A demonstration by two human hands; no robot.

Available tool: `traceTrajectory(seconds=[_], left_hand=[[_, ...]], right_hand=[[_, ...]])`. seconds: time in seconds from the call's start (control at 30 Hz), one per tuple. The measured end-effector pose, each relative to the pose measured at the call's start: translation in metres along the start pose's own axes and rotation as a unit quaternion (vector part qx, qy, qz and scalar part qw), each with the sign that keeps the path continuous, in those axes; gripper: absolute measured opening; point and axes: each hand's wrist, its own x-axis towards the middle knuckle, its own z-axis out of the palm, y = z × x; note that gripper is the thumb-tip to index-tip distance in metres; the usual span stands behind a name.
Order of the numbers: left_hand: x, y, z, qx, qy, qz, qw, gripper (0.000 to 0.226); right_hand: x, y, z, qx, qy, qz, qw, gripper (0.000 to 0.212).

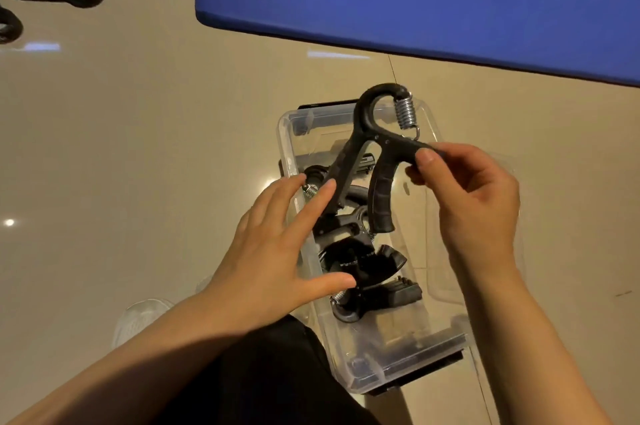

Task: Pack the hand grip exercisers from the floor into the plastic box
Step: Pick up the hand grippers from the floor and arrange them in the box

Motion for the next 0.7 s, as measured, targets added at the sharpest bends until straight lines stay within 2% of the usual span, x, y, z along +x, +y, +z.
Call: traceTrajectory(seconds=[0.07, 0.17, 0.3, 0.37, 0.43, 0.53, 0.63, 0.7], left_hand=[[-0.003, -0.006, 0.004, 0.041, -0.023, 0.008, 0.999, 0.097], [-0.008, -0.013, 0.009, 0.055, -0.044, 0.013, 0.997, 0.098], [-0.008, -0.016, 0.013, 0.085, -0.051, 0.023, 0.995, 0.103], [-0.007, -0.018, 0.012, 0.094, -0.056, 0.027, 0.994, 0.104], [-0.006, -0.02, 0.012, 0.084, -0.066, 0.031, 0.994, 0.105], [-0.006, -0.019, 0.01, 0.069, -0.073, 0.028, 0.995, 0.107], [-0.006, -0.021, 0.008, 0.071, -0.075, 0.033, 0.994, 0.109], [-0.006, -0.022, 0.007, 0.079, -0.082, 0.036, 0.993, 0.109]], right_hand=[[0.017, 0.007, -0.004, -0.147, -0.017, -0.072, 0.986, 0.009], [0.033, 0.035, 0.003, -0.353, -0.062, -0.165, 0.919, 0.023], [0.035, 0.092, 0.027, -0.485, -0.12, -0.277, 0.821, 0.023], [0.03, 0.117, 0.041, -0.516, -0.127, -0.311, 0.788, 0.022], [0.019, 0.135, 0.055, -0.522, -0.159, -0.315, 0.777, 0.023], [0.007, 0.152, 0.064, -0.513, -0.211, -0.278, 0.784, 0.027], [0.009, 0.155, 0.055, -0.485, -0.228, -0.25, 0.807, 0.038], [0.016, 0.154, 0.041, -0.507, -0.218, -0.216, 0.805, 0.051]])
